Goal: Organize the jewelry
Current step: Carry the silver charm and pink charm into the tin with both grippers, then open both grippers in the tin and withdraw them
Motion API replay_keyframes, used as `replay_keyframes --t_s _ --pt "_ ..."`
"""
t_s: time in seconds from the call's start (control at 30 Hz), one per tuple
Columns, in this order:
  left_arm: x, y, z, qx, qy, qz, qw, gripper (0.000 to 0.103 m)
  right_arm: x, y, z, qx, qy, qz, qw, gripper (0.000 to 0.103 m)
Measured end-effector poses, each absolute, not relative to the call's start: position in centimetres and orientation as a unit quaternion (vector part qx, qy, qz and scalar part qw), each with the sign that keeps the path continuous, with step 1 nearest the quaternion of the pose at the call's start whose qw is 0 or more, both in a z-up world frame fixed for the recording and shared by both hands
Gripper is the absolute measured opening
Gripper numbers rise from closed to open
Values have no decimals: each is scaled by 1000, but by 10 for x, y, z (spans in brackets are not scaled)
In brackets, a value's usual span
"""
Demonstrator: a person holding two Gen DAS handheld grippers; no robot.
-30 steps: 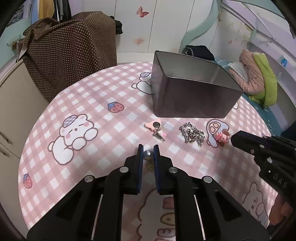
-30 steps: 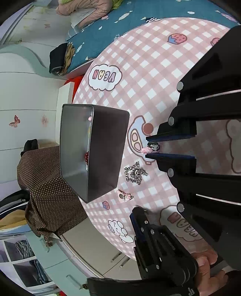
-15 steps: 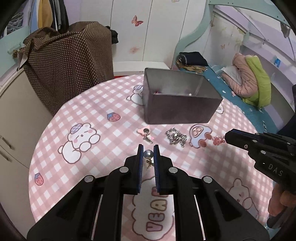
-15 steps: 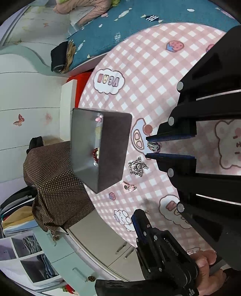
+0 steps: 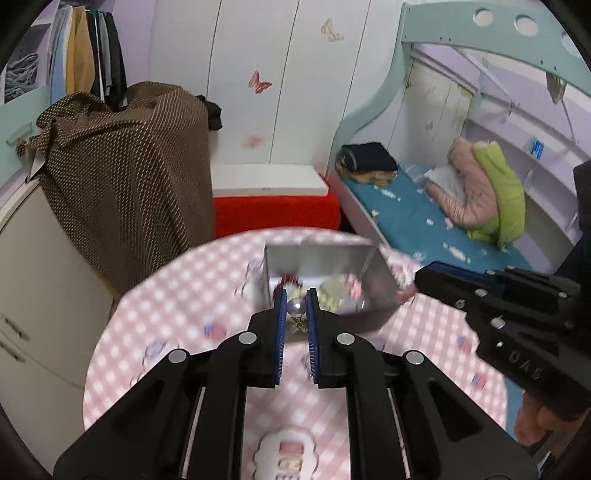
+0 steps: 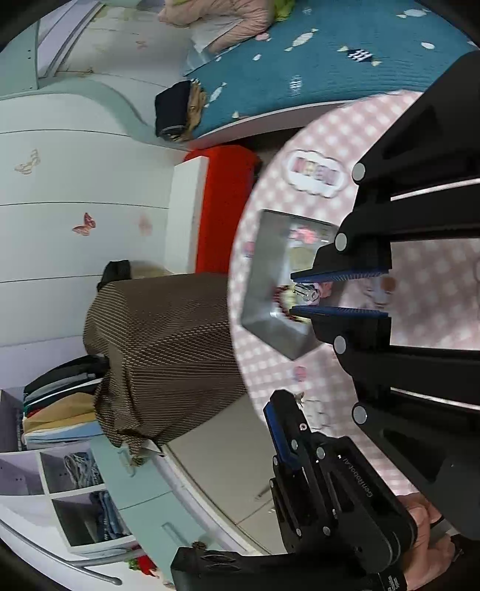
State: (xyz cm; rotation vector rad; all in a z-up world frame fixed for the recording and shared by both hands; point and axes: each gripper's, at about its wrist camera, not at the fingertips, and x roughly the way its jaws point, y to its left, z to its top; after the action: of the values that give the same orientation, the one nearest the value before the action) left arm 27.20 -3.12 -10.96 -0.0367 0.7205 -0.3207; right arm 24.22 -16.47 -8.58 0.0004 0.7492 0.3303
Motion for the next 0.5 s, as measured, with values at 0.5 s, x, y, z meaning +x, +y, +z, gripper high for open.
replay_keyframes --t_s 0.5 --pt "358 -54 -100 -49 382 -185 904 11 312 -162 -96 0 400 154 904 11"
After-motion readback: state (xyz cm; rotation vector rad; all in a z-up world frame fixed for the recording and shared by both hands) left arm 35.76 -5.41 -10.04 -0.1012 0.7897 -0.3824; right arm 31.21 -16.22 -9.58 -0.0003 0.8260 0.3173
